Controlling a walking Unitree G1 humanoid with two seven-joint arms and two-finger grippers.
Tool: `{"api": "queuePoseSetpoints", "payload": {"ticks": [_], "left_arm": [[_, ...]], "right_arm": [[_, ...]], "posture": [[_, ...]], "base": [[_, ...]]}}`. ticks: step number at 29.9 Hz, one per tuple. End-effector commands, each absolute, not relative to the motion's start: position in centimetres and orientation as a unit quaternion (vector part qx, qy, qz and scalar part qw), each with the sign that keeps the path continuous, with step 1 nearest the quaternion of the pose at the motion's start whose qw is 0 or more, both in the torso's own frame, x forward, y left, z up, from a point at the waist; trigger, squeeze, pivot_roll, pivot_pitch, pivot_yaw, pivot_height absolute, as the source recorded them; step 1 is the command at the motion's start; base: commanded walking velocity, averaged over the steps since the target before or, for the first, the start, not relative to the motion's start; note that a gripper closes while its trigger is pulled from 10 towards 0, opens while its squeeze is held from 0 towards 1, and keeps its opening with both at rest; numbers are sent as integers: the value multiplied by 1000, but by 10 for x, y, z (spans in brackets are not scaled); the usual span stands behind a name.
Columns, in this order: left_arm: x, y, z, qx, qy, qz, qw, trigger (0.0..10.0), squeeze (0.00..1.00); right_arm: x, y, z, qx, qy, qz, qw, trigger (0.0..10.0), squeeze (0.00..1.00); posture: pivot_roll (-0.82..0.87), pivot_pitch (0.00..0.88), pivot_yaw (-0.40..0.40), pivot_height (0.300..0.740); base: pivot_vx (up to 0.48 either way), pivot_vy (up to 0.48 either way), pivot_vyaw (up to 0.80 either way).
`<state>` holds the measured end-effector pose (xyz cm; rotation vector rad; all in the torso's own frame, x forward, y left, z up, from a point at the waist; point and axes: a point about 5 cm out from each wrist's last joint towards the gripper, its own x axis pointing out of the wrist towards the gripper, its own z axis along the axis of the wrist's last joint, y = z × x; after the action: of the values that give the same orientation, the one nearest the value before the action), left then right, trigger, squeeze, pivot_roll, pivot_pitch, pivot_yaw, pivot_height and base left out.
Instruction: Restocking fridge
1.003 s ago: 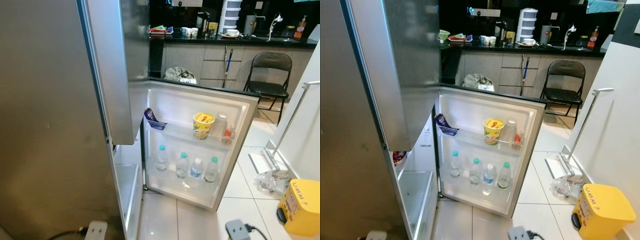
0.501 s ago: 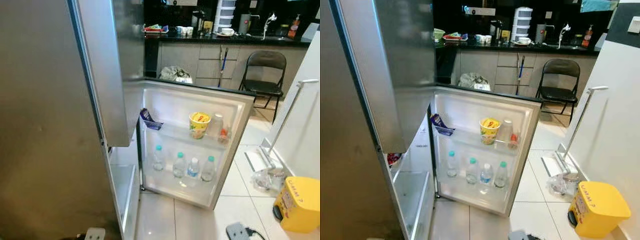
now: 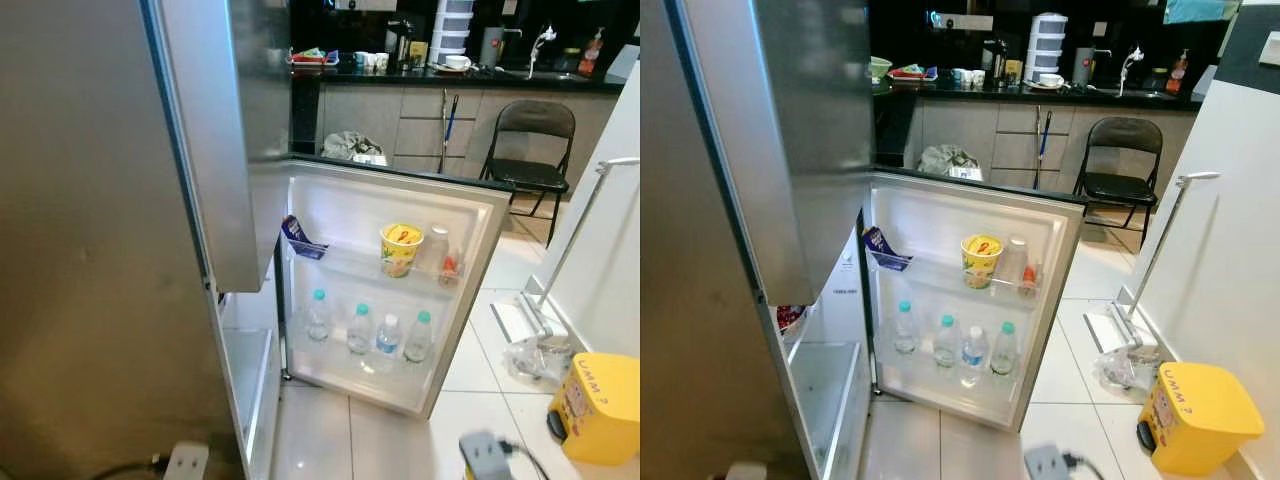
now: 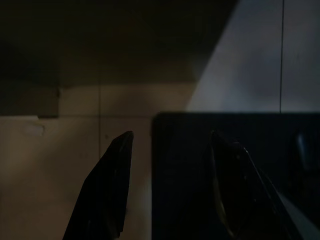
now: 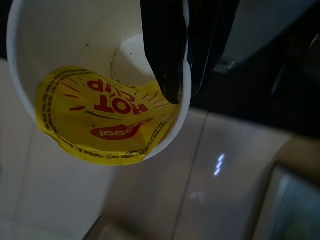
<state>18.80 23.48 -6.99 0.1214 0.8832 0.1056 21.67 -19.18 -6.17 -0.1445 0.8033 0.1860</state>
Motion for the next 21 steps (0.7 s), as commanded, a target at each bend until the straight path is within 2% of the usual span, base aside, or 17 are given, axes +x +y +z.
{"api": "queuePoseSetpoints", "payload": {"ticks": [1,8,10,14,17,21], "left_arm": [[191,229,-70,67,425,39,902,10000,0],[222,243,-49,80,388,49,917,10000,0],[234,247,-39,82,372,53,923,10000,0],[231,246,-41,80,373,53,923,10000,0],[207,234,-59,65,401,50,912,10000,0],[199,229,-65,58,410,49,909,10000,0]], "right_arm": [[221,-193,-58,-82,383,98,915,10000,0],[249,-206,-38,-94,354,79,927,10000,0],[264,-213,-25,-93,332,62,937,10000,0],[268,-215,-22,-89,325,54,940,10000,0],[247,-206,-39,-84,352,68,930,10000,0],[238,-202,-47,-81,364,75,925,10000,0]], "posture": [[8,61,-32,740],[8,62,-28,740],[8,62,-27,740],[8,62,-27,740],[6,55,-29,740],[6,55,-29,740]], "base": [[0,0,0],[0,0,0],[0,0,0],[0,0,0],[0,0,0],[0,0,0]]}}
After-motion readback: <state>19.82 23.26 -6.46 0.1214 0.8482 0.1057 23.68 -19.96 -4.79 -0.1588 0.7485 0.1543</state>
